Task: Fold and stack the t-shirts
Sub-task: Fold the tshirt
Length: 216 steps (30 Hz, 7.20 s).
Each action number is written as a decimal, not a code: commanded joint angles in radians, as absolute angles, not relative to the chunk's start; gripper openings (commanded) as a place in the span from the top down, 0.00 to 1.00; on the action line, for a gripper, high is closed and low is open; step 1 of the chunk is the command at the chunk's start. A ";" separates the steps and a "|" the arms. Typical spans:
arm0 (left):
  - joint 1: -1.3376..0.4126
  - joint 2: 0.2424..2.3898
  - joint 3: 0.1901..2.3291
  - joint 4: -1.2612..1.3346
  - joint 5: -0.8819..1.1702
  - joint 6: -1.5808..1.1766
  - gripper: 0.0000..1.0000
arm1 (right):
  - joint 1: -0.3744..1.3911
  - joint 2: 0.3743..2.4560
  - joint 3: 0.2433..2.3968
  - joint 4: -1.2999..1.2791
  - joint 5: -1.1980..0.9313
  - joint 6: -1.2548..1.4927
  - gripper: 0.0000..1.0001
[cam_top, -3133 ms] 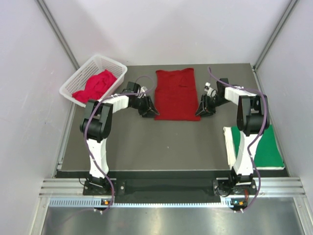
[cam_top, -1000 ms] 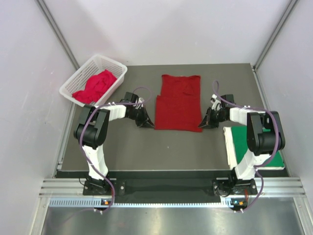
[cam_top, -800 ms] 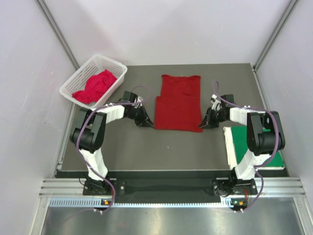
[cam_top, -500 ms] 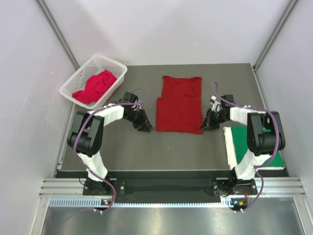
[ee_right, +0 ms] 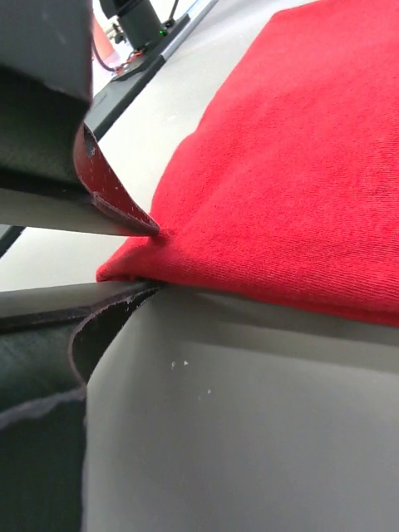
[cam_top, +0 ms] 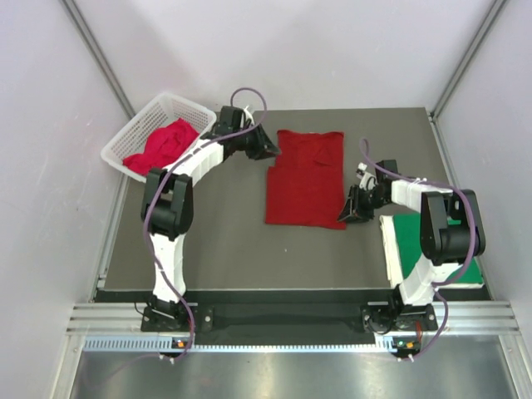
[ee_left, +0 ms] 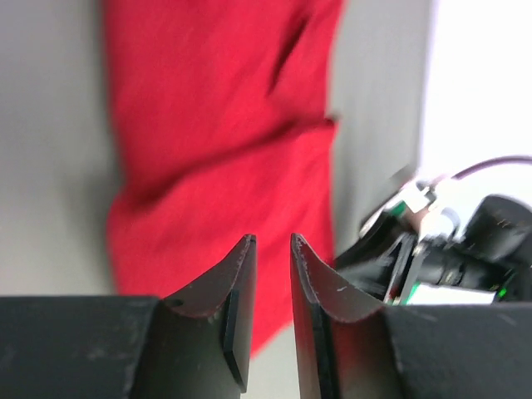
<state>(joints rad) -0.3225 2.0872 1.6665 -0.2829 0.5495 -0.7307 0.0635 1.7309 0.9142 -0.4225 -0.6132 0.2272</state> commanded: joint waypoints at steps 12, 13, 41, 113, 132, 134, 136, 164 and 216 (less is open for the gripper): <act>-0.353 2.485 1.888 0.281 0.692 -1.031 0.74 | 0.067 1.787 1.011 -0.460 -0.557 0.201 0.80; -0.351 2.509 1.908 0.234 0.680 -1.022 0.74 | 0.067 1.790 1.008 -0.462 -0.557 0.202 0.81; -0.314 2.557 1.947 -0.103 0.520 -0.847 0.75 | 0.066 1.683 0.804 -0.377 -0.488 0.239 1.00; -0.302 2.523 1.901 -0.394 0.384 -0.767 0.81 | 0.020 1.572 0.654 -0.213 -0.476 0.379 1.00; -0.299 2.352 1.911 -0.353 0.617 -0.773 0.57 | 0.023 1.476 0.739 -0.479 -0.448 0.446 0.63; -0.296 2.323 1.910 -0.393 0.624 -0.750 0.56 | 0.028 1.450 0.717 -0.486 -0.433 0.501 0.61; -0.295 2.292 1.908 -0.440 0.615 -0.724 0.56 | 0.038 1.433 0.700 -0.468 -0.427 0.540 0.58; -0.367 1.822 1.128 -0.381 0.661 -0.771 0.53 | 0.204 1.514 0.790 -0.408 -0.224 0.871 0.58; -0.454 1.876 1.224 -0.676 0.451 -0.718 0.65 | 0.184 1.428 0.669 -0.615 -0.098 0.632 0.78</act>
